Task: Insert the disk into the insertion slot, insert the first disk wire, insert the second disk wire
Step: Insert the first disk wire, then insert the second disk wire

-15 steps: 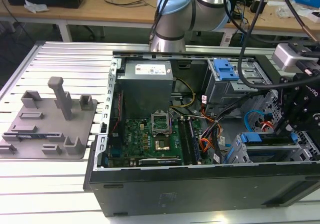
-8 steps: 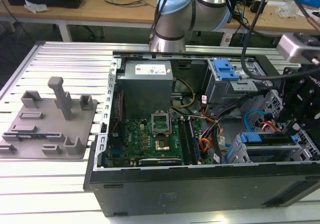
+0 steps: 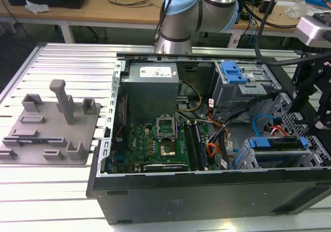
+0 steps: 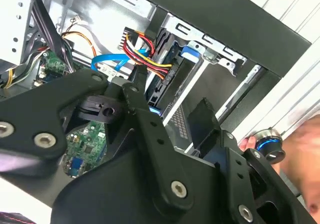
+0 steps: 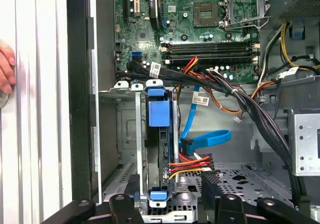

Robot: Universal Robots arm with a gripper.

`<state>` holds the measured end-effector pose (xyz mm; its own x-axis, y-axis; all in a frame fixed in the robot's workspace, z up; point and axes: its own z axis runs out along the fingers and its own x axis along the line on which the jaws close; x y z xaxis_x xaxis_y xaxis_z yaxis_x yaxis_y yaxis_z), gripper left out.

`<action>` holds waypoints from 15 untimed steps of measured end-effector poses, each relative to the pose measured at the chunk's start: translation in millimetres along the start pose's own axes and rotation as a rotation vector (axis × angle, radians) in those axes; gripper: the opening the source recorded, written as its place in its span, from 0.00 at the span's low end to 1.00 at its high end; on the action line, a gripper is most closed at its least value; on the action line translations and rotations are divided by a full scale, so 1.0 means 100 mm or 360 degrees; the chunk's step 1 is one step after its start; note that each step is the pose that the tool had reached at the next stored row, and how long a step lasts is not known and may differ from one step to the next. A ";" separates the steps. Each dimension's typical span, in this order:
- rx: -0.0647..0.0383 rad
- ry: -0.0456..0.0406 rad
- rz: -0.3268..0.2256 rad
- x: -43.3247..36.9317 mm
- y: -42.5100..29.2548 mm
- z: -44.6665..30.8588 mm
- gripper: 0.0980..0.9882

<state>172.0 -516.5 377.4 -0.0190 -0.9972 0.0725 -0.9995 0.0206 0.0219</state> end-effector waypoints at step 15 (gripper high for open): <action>0.0000 0.0001 0.0000 -0.009 -0.001 -0.002 0.57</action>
<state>172.1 -515.6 377.5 -0.0189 -0.9972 0.0730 -0.9996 0.0205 0.0216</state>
